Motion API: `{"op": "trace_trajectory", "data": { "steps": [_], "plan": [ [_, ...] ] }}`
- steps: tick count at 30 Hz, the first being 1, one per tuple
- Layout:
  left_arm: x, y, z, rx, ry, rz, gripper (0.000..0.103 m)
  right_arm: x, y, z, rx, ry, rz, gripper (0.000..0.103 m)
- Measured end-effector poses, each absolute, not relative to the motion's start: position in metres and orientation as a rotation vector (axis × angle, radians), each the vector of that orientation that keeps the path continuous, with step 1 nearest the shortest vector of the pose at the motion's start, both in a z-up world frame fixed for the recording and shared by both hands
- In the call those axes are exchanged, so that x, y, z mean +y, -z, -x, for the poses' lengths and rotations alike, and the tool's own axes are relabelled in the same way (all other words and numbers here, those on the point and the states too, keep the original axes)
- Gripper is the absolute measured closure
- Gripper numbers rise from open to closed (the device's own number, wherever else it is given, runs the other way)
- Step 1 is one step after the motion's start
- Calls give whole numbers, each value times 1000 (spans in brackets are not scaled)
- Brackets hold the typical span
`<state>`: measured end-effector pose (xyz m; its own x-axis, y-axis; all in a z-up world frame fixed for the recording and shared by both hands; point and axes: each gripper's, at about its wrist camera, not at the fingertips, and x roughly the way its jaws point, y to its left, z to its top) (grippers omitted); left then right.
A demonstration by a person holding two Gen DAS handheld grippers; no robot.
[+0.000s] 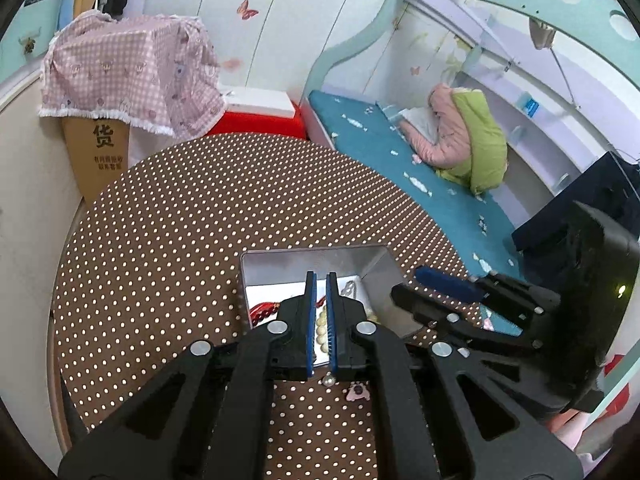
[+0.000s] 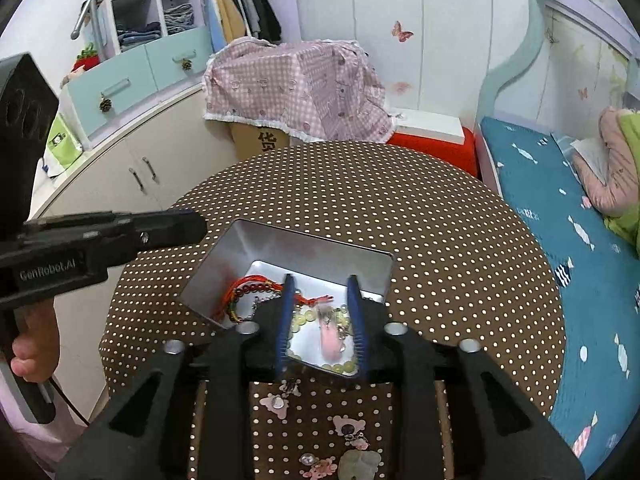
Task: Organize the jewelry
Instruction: 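Lower the silver charm chain into the grey box and open left tool, then withdraw the left tool from the box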
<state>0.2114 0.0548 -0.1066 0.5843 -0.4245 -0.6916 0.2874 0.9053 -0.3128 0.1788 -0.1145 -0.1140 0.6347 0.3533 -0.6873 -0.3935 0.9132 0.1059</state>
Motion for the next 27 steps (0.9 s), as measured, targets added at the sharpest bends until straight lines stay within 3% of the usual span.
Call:
{"op": "trace_trajectory", "data": {
  "steps": [8, 17, 22, 27],
  "plan": [
    [54, 113, -200, 863, 404, 159, 78, -125, 110, -173, 765, -398, 46, 66],
    [46, 117, -175, 870, 393, 110, 57, -136, 107, -154, 746, -362, 47, 54],
    [37, 124, -160, 883, 390, 75, 52, -140, 112, -142, 756, -354, 45, 44],
    [39, 137, -147, 910, 358, 60, 43, -136, 129, -131, 796, -376, 59, 42]
  ]
}}
